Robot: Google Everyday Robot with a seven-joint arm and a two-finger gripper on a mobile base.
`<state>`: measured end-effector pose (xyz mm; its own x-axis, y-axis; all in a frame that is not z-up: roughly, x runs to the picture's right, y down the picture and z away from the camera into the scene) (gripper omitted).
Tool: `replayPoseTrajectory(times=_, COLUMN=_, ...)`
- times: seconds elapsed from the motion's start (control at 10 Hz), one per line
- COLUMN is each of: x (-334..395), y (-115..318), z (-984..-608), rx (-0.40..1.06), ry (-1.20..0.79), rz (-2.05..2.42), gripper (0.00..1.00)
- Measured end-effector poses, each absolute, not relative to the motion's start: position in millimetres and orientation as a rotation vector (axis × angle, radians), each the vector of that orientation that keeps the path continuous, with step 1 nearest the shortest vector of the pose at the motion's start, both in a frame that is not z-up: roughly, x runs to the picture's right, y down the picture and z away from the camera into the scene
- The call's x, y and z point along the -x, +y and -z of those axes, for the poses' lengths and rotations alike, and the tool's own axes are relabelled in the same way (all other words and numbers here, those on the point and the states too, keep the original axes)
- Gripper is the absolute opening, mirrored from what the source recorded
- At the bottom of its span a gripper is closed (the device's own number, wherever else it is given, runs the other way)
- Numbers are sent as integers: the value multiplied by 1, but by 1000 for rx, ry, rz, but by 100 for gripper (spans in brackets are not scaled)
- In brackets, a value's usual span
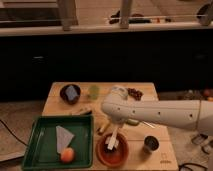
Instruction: Wipe red bowl with brush
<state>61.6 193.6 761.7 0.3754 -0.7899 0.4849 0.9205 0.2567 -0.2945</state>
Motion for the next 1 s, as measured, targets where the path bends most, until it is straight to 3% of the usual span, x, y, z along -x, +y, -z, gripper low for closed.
replayPoseTrajectory(times=0.5, x=-56, y=229, z=-731, rx=585, ry=-311, rz=1242, gripper=0)
replayPoseTrajectory(times=1.0, x=-97, y=235, z=-736, rx=621, ry=-284, rz=1179, gripper=0)
